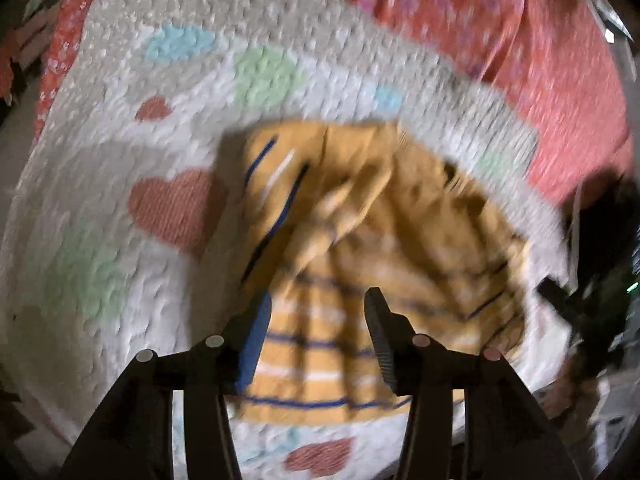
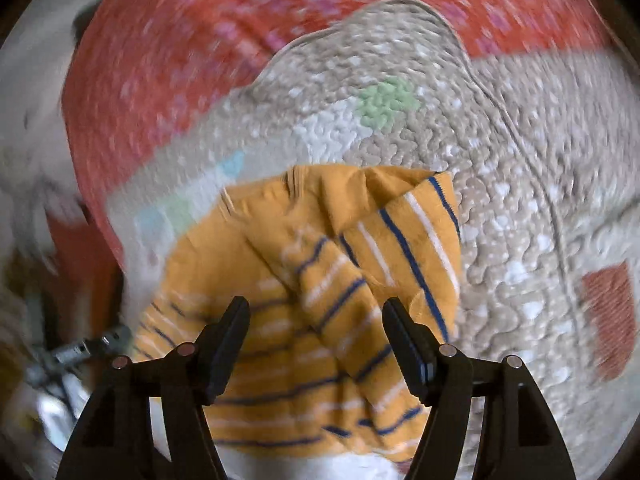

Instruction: Fold small clothes

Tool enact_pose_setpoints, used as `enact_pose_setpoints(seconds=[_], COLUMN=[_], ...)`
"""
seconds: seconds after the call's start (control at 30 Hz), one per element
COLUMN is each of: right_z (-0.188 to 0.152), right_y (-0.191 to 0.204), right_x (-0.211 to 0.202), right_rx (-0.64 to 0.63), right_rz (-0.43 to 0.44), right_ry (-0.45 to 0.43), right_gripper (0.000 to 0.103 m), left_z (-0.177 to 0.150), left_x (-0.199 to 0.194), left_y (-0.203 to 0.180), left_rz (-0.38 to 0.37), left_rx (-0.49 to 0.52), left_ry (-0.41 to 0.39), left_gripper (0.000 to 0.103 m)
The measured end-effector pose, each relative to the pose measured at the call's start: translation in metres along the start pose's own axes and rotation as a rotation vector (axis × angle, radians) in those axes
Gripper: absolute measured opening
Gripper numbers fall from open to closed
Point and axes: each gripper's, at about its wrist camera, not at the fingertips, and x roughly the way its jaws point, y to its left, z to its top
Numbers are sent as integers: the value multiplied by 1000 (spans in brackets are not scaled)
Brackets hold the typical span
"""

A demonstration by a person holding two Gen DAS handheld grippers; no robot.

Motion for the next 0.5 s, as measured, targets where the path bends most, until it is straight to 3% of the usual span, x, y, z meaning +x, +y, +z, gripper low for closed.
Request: enact_pose_setpoints(seconds=[0.13,0.17,0.23,0.27,0.4,0.5], right_z=[-11,-14,-13,-7,36,41], right_y=[37,44,46,39,-42,-93], right_x=[22,31,46,48,40,34], right_rx=[-275,-330,-388,-364,30,236], right_rz=[-185,-248,-321,-328,-314,-330], right_ry=[21,37,78,88,13,4], right_gripper=[73,72,20,9,8,9], left_z=[-17,-19,-22,-22,-22,-22], left_x=[21,26,31,31,33,34], left_y=[-3,-3,-1,-1,-3,0], left_rz=[144,160,151,149,160,143], left_rx=[62,73,75,76,81,54], left_ry=[36,49,60,59,48,50], left_gripper=[47,39,26,21,17,17])
